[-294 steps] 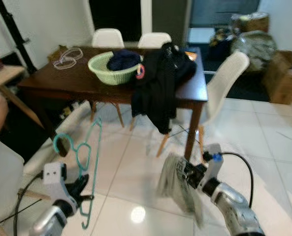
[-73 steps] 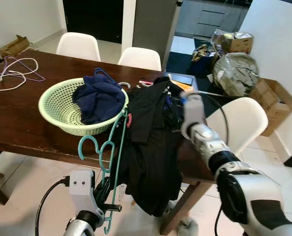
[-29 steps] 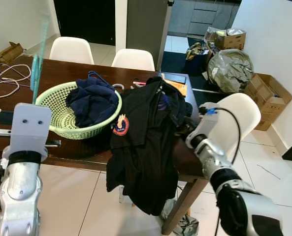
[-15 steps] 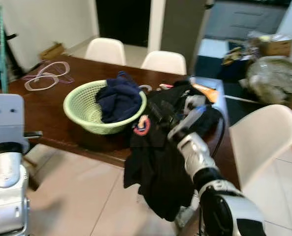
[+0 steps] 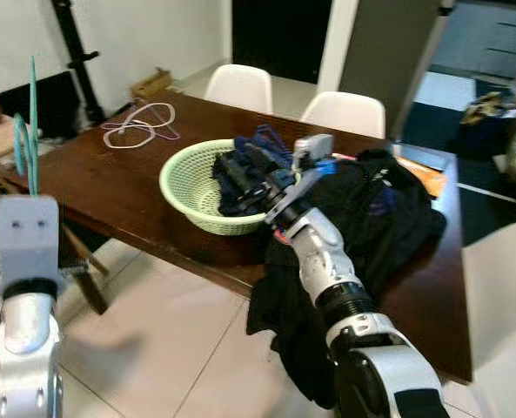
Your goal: Hang hanger
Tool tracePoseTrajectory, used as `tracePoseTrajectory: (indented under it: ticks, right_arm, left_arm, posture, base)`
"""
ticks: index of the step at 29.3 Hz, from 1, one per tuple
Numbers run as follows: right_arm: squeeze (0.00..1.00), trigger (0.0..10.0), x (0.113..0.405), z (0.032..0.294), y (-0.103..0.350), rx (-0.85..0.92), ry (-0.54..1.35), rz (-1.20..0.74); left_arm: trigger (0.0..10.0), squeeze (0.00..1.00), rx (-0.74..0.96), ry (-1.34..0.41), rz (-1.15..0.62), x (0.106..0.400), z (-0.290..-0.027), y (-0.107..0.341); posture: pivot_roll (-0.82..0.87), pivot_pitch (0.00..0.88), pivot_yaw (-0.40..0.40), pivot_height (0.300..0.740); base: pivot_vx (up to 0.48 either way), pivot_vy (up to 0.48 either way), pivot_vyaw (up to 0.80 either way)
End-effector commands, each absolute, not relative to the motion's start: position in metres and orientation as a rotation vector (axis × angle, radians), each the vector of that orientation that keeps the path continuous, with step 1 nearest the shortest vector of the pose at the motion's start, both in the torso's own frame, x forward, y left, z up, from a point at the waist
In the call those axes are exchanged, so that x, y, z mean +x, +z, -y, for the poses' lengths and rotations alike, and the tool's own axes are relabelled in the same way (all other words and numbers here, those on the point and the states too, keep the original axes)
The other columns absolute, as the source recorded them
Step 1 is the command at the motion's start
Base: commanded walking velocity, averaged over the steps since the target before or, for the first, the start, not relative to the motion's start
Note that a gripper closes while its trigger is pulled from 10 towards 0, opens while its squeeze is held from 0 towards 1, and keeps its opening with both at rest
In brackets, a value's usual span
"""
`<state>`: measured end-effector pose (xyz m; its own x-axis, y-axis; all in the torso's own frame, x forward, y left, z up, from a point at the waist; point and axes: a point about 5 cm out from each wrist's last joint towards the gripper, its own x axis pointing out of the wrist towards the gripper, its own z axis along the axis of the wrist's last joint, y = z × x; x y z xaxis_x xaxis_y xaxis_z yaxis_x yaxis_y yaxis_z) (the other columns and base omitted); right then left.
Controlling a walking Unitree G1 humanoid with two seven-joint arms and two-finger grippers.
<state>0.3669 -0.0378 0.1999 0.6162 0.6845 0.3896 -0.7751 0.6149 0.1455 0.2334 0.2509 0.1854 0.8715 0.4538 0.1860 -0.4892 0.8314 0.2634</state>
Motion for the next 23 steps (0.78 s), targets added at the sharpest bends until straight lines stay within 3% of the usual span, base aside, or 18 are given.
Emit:
tracePoseTrajectory:
  ticks: [1,12,19,23]
  right_arm:
    - [0.00,10.0,0.364,0.034,0.193,0.277,0.851,0.285]
    - [0.00,10.0,0.355,0.024,0.190,0.235,0.912,0.268]
    - [0.00,10.0,0.352,0.025,0.197,0.212,0.921,0.300]
    - [0.00,10.0,0.354,0.025,0.198,0.205,0.874,0.296]
  left_arm:
    - [10.0,0.00,0.272,0.504,0.099,0.230,-0.250,0.176]
    - [10.0,0.00,0.206,0.507,0.089,0.231,-0.246,0.165]
    - [10.0,0.00,0.188,0.478,0.089,0.235,-0.238,0.161]
    - [10.0,0.00,0.186,0.466,0.081,0.234,-0.235,0.158]
  posture:
    - [0.22,0.000,-0.079,0.740]
    - [0.21,0.000,-0.091,0.740]
    - [0.19,0.000,-0.078,0.740]
    - [0.19,0.000,-0.078,0.740]
  base:
    - [0.371,0.000,0.00]
    - [0.435,0.000,0.00]
    - [0.453,0.000,0.80]
    - [0.448,0.000,0.00]
